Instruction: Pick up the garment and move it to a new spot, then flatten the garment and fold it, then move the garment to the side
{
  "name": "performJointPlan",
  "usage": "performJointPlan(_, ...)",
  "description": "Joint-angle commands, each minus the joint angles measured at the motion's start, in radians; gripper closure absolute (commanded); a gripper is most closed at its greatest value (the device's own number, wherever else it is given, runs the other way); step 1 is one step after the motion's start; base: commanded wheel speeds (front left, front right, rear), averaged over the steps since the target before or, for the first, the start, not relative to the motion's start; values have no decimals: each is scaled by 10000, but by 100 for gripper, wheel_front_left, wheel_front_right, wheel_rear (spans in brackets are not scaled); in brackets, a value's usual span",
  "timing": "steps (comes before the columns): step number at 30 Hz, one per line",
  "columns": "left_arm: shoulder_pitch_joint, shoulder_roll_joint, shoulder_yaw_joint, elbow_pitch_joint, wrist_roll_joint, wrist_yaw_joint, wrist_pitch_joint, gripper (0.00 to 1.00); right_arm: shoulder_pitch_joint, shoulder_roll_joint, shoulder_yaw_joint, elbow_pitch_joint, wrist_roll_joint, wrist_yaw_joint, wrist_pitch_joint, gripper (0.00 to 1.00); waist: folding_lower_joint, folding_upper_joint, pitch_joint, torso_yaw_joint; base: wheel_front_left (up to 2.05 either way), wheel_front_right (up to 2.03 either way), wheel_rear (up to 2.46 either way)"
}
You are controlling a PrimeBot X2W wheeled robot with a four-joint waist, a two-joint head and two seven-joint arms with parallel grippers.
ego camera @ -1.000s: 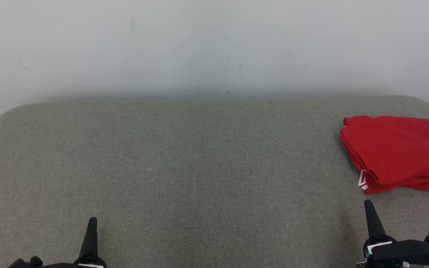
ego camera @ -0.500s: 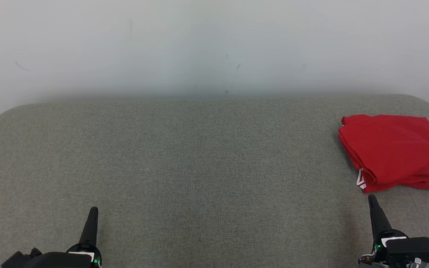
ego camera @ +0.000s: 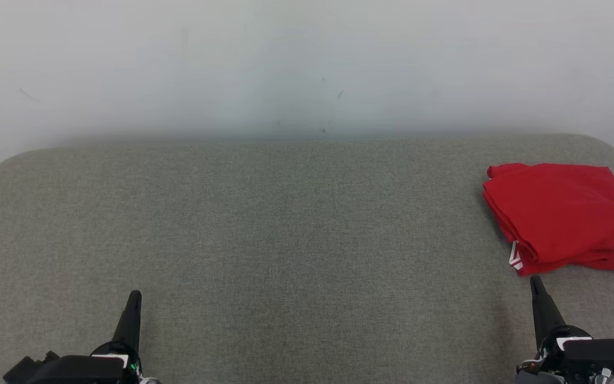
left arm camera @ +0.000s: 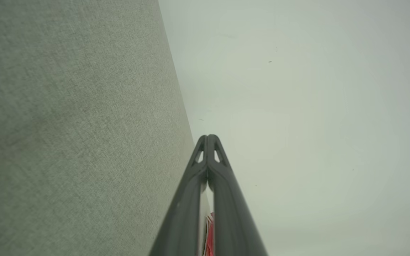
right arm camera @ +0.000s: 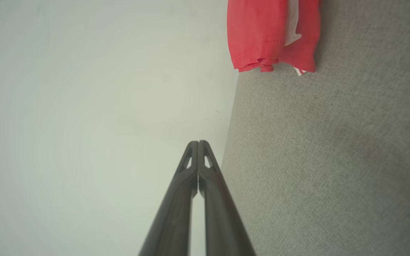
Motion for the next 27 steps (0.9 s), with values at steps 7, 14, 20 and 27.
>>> performJointPlan(7, -281, -19, 82, 83, -587, -25, 192, 100, -130, -21, -78, -65, 656, 10, 140, 100, 0, -1, 7, -18, 0, 0, 0)
performJointPlan(14, -383, -34, 119, 147, -978, -26, 336, 100, -144, -20, -128, -82, 1127, 11, 232, 100, -1, -1, 14, -36, 0, 0, 0)
performJointPlan(20, -408, -45, 150, 173, -1189, -27, 411, 100, -151, -20, -147, -84, 1346, 11, 265, 100, -1, -1, 17, -47, 0, 0, 0)
performJointPlan(27, -394, -60, 172, 172, -1159, -27, 426, 100, -149, -20, -145, -84, 1346, 11, 265, 100, -1, -1, 17, -47, 0, 0, 0)
